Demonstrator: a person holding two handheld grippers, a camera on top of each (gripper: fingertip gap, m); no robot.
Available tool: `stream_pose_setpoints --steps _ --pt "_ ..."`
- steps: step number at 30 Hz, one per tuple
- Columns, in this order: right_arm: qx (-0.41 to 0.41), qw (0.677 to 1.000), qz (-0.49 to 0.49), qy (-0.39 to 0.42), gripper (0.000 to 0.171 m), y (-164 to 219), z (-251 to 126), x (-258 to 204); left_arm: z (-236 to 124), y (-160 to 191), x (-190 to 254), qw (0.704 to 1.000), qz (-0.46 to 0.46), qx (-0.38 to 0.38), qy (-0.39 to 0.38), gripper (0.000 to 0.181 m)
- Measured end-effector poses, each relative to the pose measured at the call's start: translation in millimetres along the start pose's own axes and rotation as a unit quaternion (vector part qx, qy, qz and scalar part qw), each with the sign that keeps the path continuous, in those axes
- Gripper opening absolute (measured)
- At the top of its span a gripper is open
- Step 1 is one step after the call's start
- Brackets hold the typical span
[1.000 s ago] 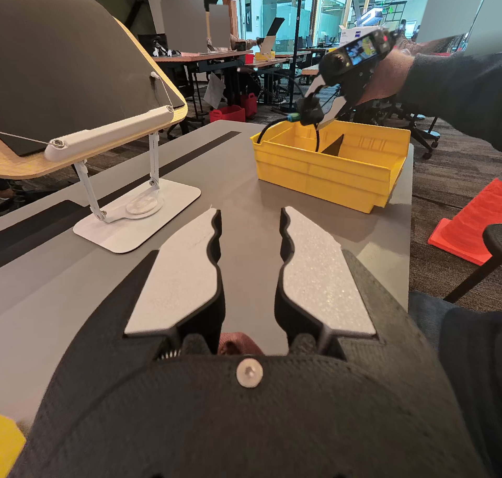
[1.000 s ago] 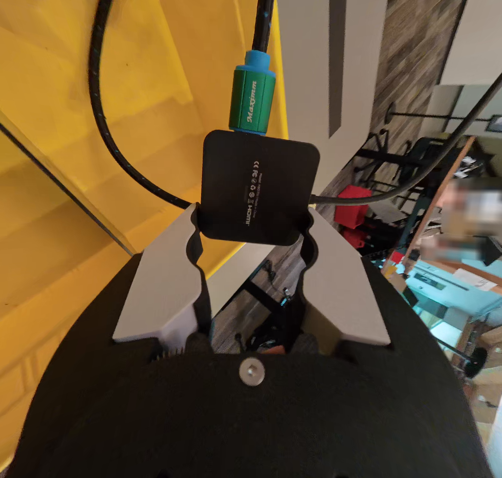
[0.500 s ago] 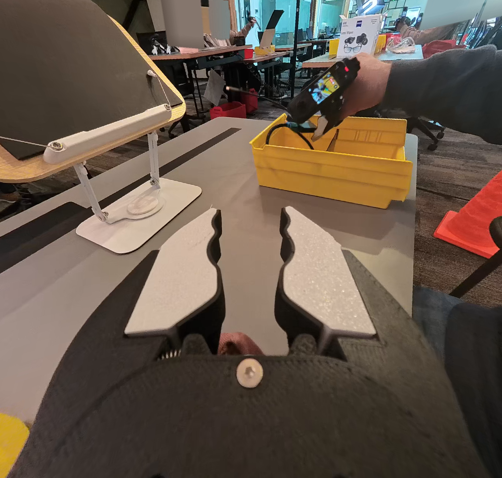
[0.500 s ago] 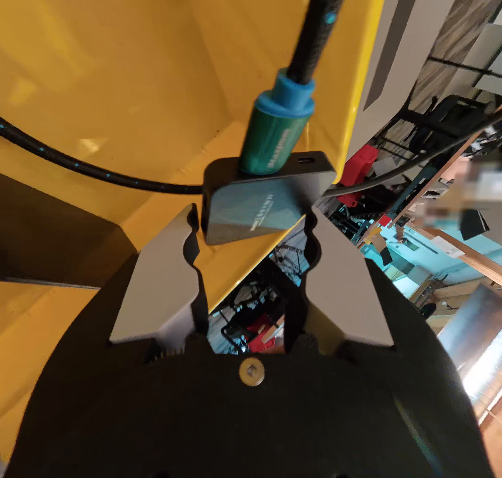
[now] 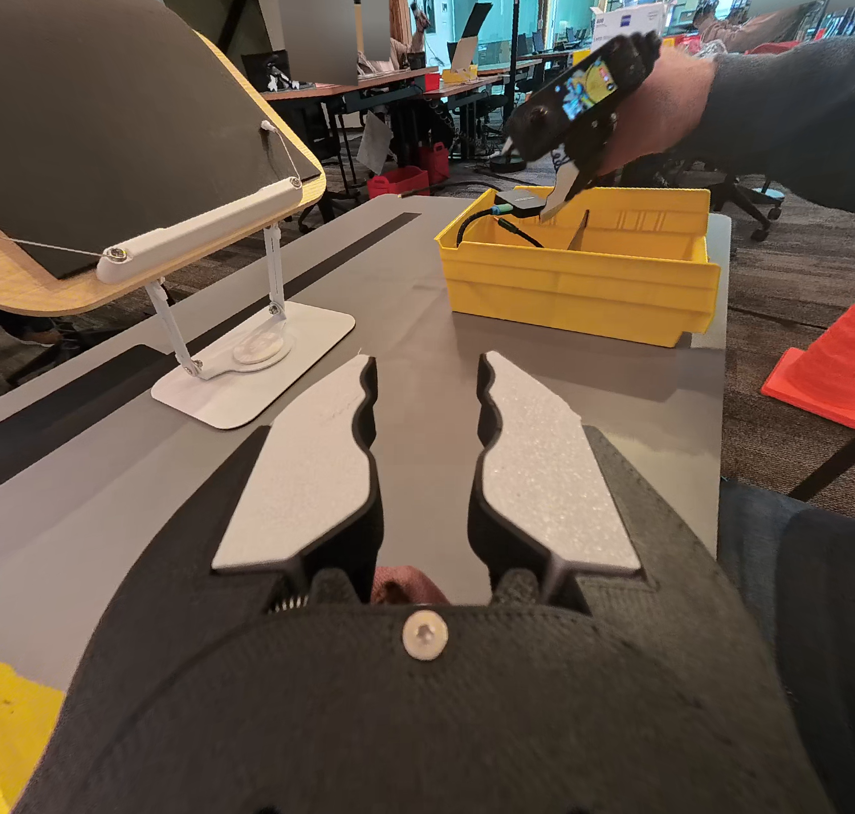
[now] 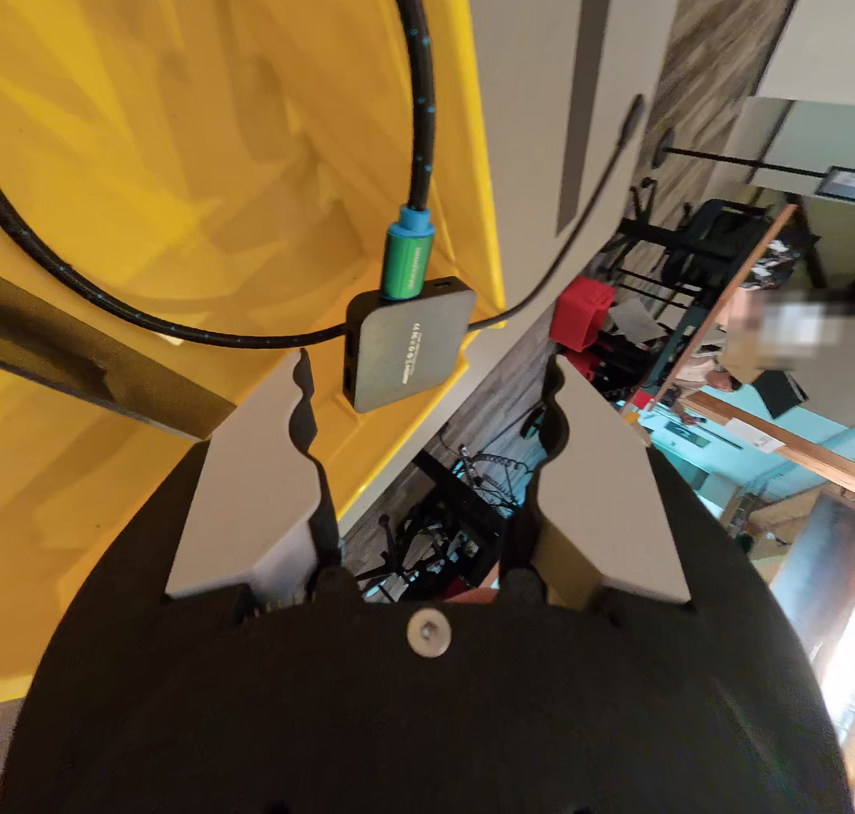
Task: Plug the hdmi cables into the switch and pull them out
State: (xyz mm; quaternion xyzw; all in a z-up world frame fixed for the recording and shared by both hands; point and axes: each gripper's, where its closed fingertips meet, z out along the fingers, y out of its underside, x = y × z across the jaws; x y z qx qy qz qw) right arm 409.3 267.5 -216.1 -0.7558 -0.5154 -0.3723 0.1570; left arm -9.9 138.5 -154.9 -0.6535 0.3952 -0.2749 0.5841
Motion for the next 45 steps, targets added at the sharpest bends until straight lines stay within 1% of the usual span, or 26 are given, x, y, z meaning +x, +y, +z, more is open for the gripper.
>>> stream_pose_setpoints --steps 4,15,19,22,23,24,25,27,28,30,32,35,37,39,41,45 --pt "0.039 0.999 0.015 0.024 0.097 -12.6 -21.6 5.6 0.2 -0.9 0.9 1.000 0.011 -0.004 -0.005 0.041" --pt "0.091 0.994 0.029 0.058 0.096 -33.0 -74.4 15.8 -6.1 -11.6 2.1 0.999 0.037 -0.002 -0.017 0.041" --pt "0.115 0.990 0.041 0.065 0.095 -42.2 -99.3 17.9 -13.4 -14.9 0.2 0.998 0.055 -0.007 -0.030 0.041" --pt "0.149 0.986 0.055 0.052 0.092 -58.2 -122.0 10.2 -26.2 -18.6 -8.7 0.995 0.081 -0.016 -0.056 0.042" --pt "0.163 0.984 0.058 0.041 0.086 -65.5 -130.6 4.0 -33.0 -21.2 -14.1 0.993 0.091 -0.019 -0.069 0.042" --pt "0.179 0.982 0.056 0.022 0.072 -73.2 -139.4 -5.4 -41.1 -24.3 -20.3 0.992 0.098 -0.021 -0.082 0.041" --pt "0.196 0.979 0.052 -0.002 0.049 -81.5 -148.0 -16.6 -51.0 -28.4 -27.1 0.990 0.106 -0.020 -0.094 0.036" --pt "0.235 0.969 0.065 -0.045 0.010 -98.0 -164.7 -34.3 -75.5 -36.6 -42.5 0.986 0.122 -0.026 -0.111 0.024" --pt "0.255 0.962 0.077 -0.062 0.007 -106.3 -172.4 -40.9 -90.1 -40.0 -52.5 0.984 0.126 -0.034 -0.121 0.021" --pt "0.289 0.950 0.096 -0.073 0.001 -121.2 -185.7 -48.0 -123.0 -46.4 -75.6 0.978 0.128 -0.044 -0.158 0.015" --pt "0.316 0.940 0.103 -0.081 0.000 -136.1 -197.7 -56.2 -156.1 -47.7 -97.2 0.971 0.124 -0.057 -0.197 0.013" --pt "0.357 0.921 0.107 -0.115 0.002 -160.8 -214.5 -76.3 -195.5 -34.8 -120.8 0.958 0.128 -0.099 -0.237 0.020" --pt "0.377 0.909 0.106 -0.141 0.004 -176.5 -222.9 -93.1 -212.1 -19.0 -132.2 0.946 0.139 -0.141 -0.255 0.024" --pt "0.396 0.897 0.105 -0.167 0.005 -192.3 -229.5 -109.6 -217.9 -1.0 -138.9 0.937 0.150 -0.184 -0.257 0.030" --pt "0.409 0.886 0.105 -0.190 0.006 -208.1 -233.3 -125.9 -216.4 16.0 -145.9 0.924 0.173 -0.227 -0.256 0.035" --pt "0.425 0.872 0.105 -0.218 0.006 -233.0 -236.7 -155.4 -199.1 36.4 -161.3 0.905 0.221 -0.272 -0.242 0.042"
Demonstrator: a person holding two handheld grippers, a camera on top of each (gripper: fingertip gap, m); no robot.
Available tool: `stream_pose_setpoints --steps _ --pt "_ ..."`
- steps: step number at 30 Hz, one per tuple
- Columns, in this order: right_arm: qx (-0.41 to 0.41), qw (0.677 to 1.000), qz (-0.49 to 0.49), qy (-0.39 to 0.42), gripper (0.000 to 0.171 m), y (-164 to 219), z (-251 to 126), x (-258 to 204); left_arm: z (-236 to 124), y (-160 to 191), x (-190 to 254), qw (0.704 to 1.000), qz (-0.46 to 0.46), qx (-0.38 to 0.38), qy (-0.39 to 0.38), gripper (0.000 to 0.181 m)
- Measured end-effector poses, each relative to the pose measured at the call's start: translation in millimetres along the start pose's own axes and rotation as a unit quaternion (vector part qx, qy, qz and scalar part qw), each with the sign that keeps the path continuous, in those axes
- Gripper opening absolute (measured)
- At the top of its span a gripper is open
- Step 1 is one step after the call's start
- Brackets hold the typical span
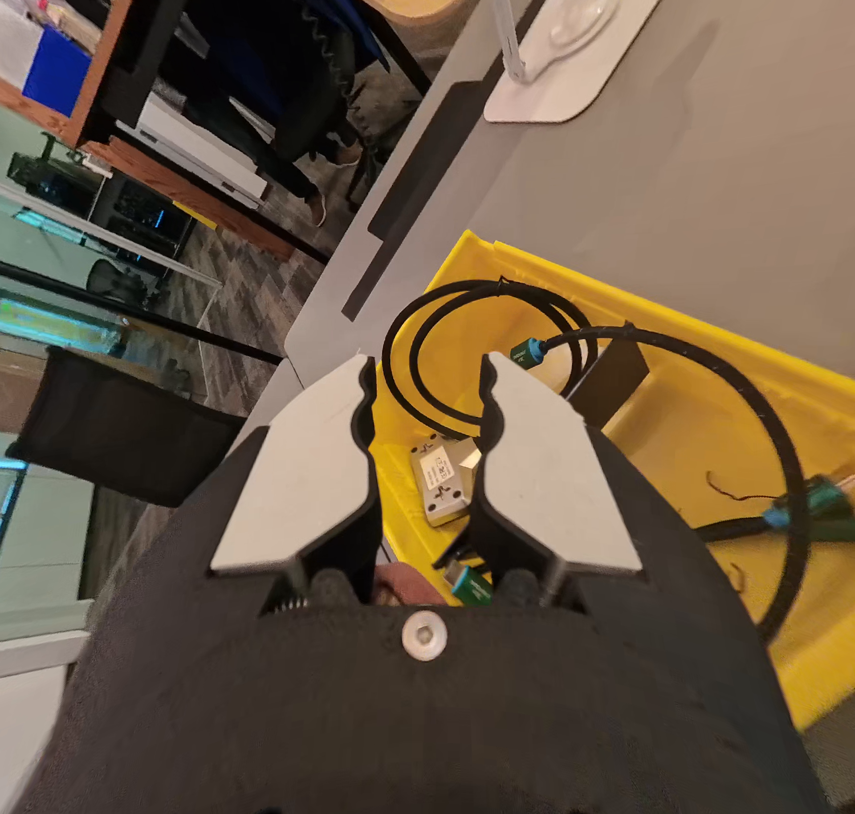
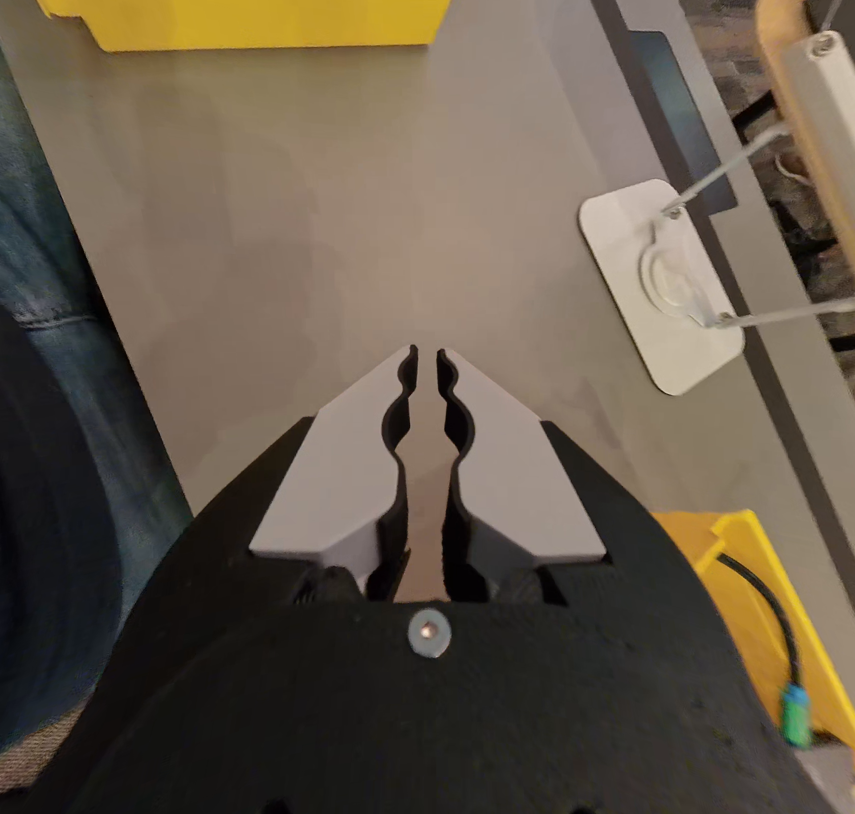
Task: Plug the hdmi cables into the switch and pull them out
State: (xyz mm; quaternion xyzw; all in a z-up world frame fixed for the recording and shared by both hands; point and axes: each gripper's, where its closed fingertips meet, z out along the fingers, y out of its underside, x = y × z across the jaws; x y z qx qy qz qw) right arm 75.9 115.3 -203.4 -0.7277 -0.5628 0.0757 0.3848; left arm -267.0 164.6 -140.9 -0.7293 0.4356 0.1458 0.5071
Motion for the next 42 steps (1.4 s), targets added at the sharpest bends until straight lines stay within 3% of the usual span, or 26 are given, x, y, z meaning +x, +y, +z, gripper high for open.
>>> stream_pose_setpoints --steps 7,13,16,18,20,23,34,42 --pt "-0.008 0.999 -0.012 -0.033 0.008 7.8 24.5 -25.1 62.3 7.9 2.7 0.991 0.132 -0.032 0.003 0.050" --pt "-0.007 0.998 -0.007 -0.054 0.008 13.0 35.2 -36.0 107.6 11.5 9.5 0.960 0.275 -0.049 -0.014 0.055" --pt "-0.008 0.998 -0.010 -0.063 0.008 13.7 38.7 -40.4 123.5 17.8 17.8 0.940 0.335 -0.060 -0.012 0.048" --pt "-0.007 0.998 -0.011 -0.068 0.008 13.8 40.5 -43.1 130.9 19.1 18.1 0.931 0.360 -0.058 -0.030 0.026" --pt "-0.009 0.998 -0.013 -0.069 0.008 15.0 41.8 -43.9 134.0 17.5 14.8 0.923 0.376 -0.057 -0.050 0.017" --pt "-0.007 0.997 -0.009 -0.070 0.008 16.3 42.0 -43.0 129.9 12.3 2.8 0.914 0.392 -0.054 -0.092 0.007" --pt "-0.003 0.997 -0.009 -0.076 0.008 13.1 43.0 -46.0 68.1 -12.2 -88.1 0.918 0.300 -0.021 -0.258 0.006" --pt "0.007 0.998 0.003 -0.062 0.010 7.7 39.3 -39.9 42.8 -35.7 -133.4 0.915 0.238 -0.010 -0.325 0.006"
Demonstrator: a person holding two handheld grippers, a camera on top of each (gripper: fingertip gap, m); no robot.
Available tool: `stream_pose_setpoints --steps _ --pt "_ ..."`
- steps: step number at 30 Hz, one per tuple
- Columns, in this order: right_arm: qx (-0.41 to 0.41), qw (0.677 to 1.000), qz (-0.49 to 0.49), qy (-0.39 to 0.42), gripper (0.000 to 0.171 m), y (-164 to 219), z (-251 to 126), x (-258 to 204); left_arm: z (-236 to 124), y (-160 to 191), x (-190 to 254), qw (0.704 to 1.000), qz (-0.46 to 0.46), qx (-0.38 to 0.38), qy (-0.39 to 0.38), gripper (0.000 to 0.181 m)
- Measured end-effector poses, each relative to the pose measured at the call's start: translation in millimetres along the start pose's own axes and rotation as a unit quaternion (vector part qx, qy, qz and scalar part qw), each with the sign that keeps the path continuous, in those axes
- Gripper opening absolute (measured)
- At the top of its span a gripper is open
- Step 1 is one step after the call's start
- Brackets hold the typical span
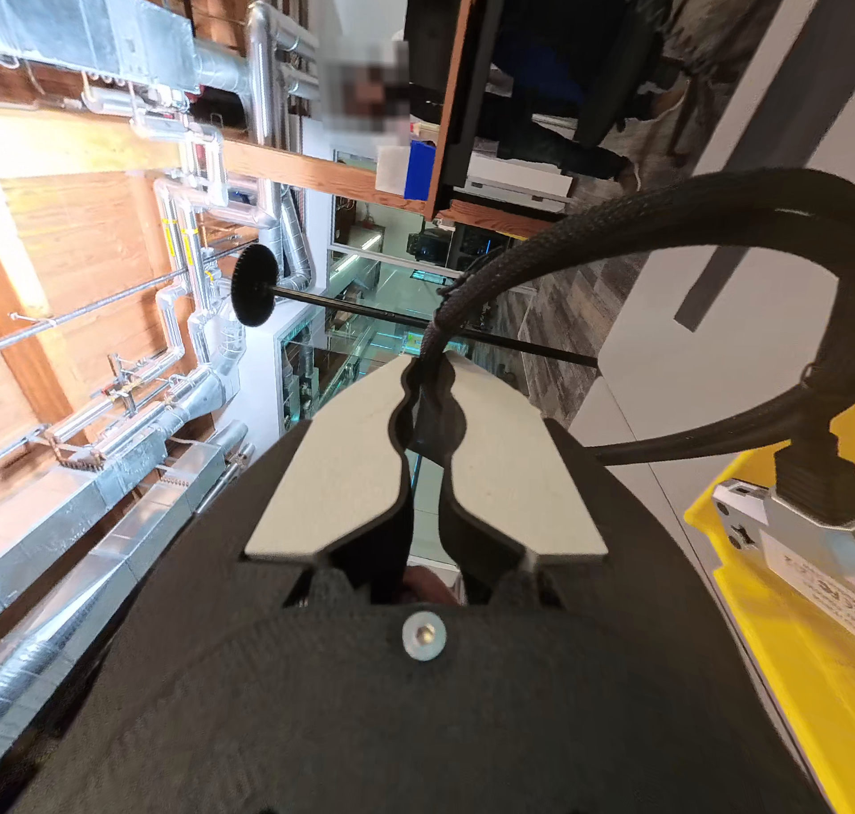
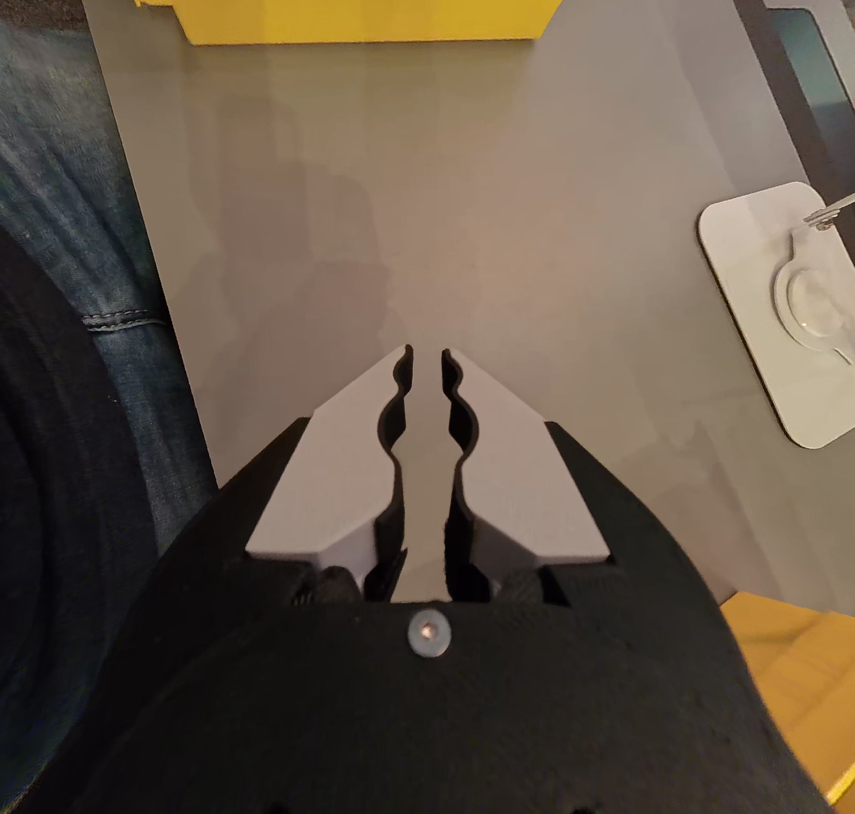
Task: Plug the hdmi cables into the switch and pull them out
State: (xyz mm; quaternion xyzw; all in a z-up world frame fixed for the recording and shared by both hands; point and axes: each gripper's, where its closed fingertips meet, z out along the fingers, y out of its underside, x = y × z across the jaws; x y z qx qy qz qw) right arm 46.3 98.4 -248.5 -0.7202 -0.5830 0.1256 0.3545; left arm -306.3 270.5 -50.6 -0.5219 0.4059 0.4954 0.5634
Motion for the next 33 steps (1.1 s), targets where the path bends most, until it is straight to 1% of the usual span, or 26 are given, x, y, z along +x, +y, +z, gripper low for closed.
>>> stream_pose_setpoints --steps 3,6,10,15,18,22,27,29,33 --pt "0.021 1.000 0.015 0.008 0.025 -8.7 -4.0 6.4 -1.8 -15.1 -17.5 1.000 -0.026 0.011 -0.002 0.006" --pt "0.055 0.998 0.030 0.011 0.038 -22.3 -12.7 14.2 -7.8 -46.1 -30.8 0.998 -0.051 0.045 0.010 0.006" --pt "0.100 0.993 0.061 0.022 0.038 -36.8 -35.1 28.8 -16.9 -105.5 -32.9 0.991 -0.069 0.096 0.055 0.006" --pt "0.124 0.988 0.083 0.040 0.044 -35.0 -57.3 37.9 -29.7 -195.6 -16.4 0.979 -0.062 0.157 0.117 0.006" --pt "0.131 0.984 0.105 0.055 0.055 -27.0 -69.2 42.9 -35.9 -242.5 11.6 0.969 -0.041 0.176 0.167 0.006" --pt "0.128 0.980 0.130 0.075 0.055 -8.4 -85.6 47.5 -41.4 -283.9 69.9 0.954 -0.002 0.182 0.236 0.006" --pt "0.109 0.979 0.140 0.099 0.053 15.7 -91.0 45.1 -49.1 -307.8 151.7 0.928 0.052 0.160 0.333 0.006" --pt "0.100 0.982 0.129 0.092 0.050 20.3 -86.7 38.6 -53.5 -318.8 175.7 0.919 0.074 0.157 0.354 0.006" --pt "0.077 0.990 0.093 0.077 0.051 22.6 -73.2 26.4 -58.4 -336.6 212.7 0.903 0.115 0.149 0.387 0.007"
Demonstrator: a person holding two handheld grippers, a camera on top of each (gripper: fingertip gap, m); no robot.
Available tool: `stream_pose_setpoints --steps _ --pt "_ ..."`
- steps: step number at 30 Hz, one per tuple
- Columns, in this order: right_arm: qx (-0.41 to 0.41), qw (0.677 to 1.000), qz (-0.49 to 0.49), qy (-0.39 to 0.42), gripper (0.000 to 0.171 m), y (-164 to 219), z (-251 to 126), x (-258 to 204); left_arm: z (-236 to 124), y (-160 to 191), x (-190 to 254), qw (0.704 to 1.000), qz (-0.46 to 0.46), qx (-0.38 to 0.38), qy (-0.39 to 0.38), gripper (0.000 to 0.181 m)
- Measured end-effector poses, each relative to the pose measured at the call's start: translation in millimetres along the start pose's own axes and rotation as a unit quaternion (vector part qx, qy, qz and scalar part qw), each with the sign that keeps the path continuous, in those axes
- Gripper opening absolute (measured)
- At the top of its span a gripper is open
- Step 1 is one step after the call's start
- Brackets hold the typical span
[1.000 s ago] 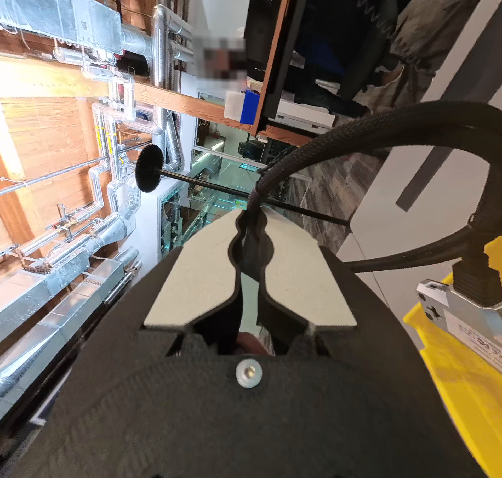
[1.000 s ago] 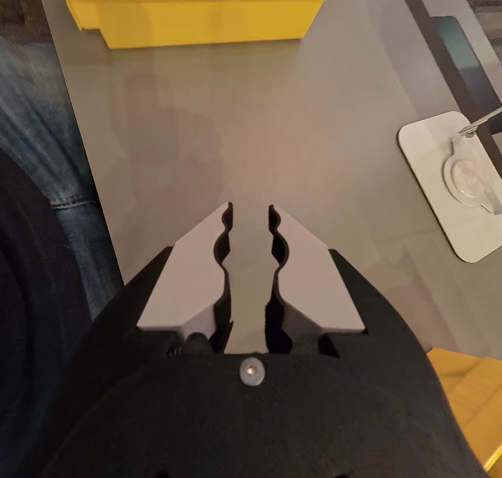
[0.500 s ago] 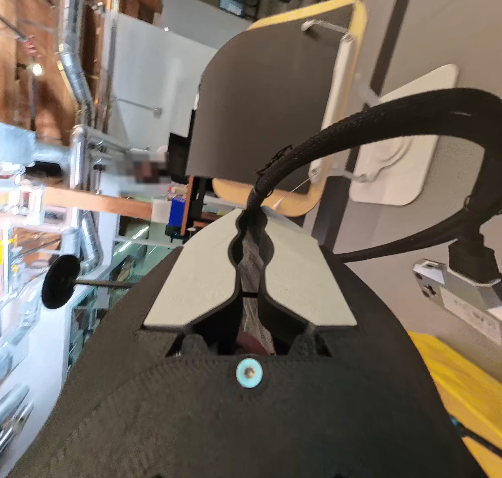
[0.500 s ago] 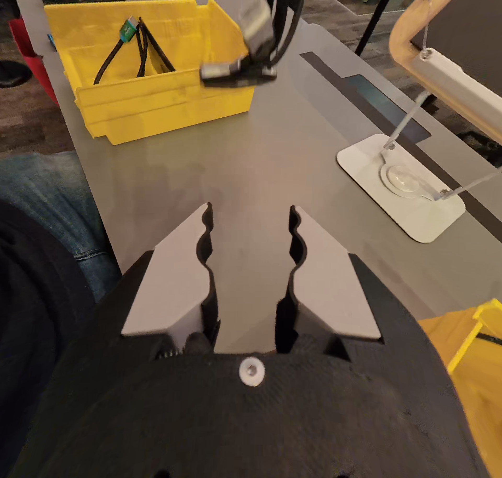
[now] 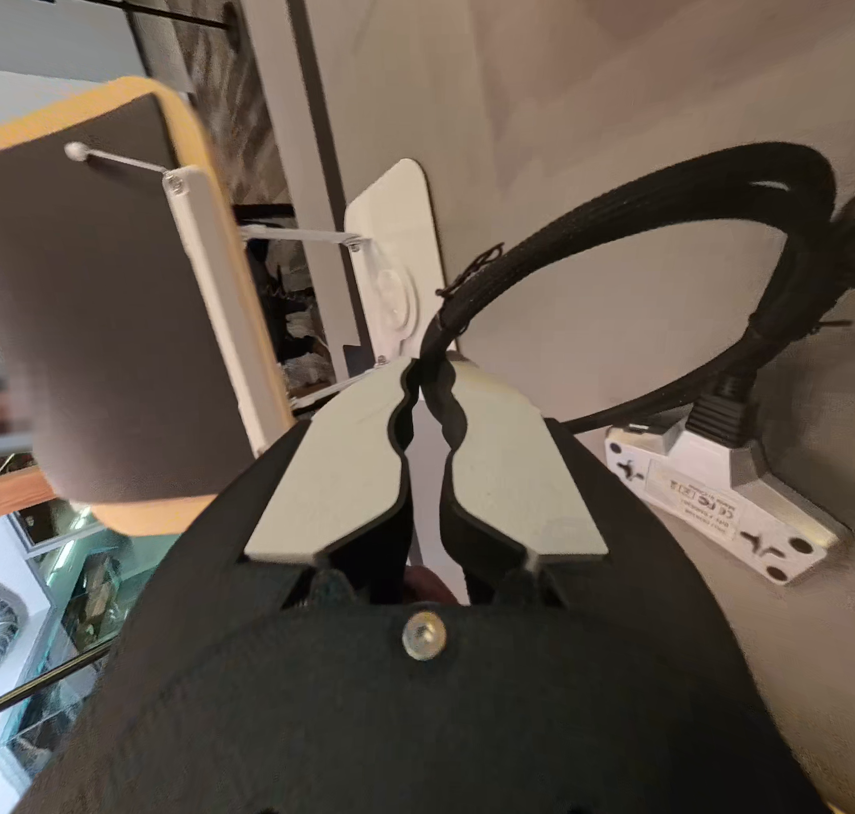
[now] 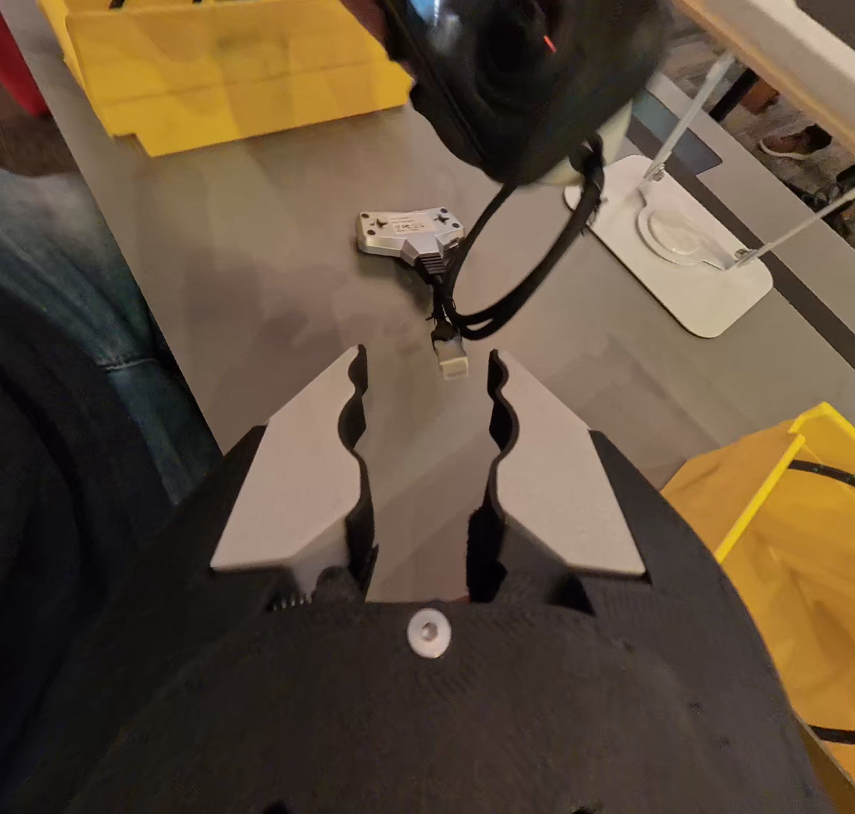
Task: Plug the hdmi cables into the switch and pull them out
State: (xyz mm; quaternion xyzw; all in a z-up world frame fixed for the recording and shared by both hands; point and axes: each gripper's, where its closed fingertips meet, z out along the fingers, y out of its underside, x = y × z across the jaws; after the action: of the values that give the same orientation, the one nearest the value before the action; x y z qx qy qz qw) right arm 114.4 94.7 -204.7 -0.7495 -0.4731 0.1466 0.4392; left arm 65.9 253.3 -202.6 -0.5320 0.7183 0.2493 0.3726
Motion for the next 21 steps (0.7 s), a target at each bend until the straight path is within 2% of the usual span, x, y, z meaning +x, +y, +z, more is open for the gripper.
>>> stream_pose_setpoints --steps 3,8,10,13,16,21 --pt "-0.019 1.000 -0.024 -0.005 0.053 4.7 7.5 -6.0 14.2 -11.2 7.3 1.000 0.011 -0.006 0.014 0.007" --pt "-0.039 0.999 -0.033 -0.021 0.053 15.1 14.8 -13.6 29.7 -16.3 19.7 0.998 -0.029 -0.005 0.063 0.013" --pt "-0.044 0.998 -0.032 -0.024 0.053 18.9 16.0 -14.8 33.3 -13.9 21.4 0.997 -0.045 -0.003 0.069 0.029" --pt "-0.045 0.998 -0.031 -0.030 0.054 20.2 17.5 -17.0 31.7 -4.8 23.1 0.993 -0.078 -0.006 0.087 0.066" --pt "-0.049 0.998 -0.033 -0.035 0.054 20.3 20.4 -19.4 16.2 7.4 13.0 0.990 -0.110 0.000 0.083 0.071" --pt "-0.050 0.997 -0.042 -0.044 0.055 17.8 25.3 -25.5 -40.1 40.9 -11.6 0.986 -0.157 0.027 0.040 0.068"
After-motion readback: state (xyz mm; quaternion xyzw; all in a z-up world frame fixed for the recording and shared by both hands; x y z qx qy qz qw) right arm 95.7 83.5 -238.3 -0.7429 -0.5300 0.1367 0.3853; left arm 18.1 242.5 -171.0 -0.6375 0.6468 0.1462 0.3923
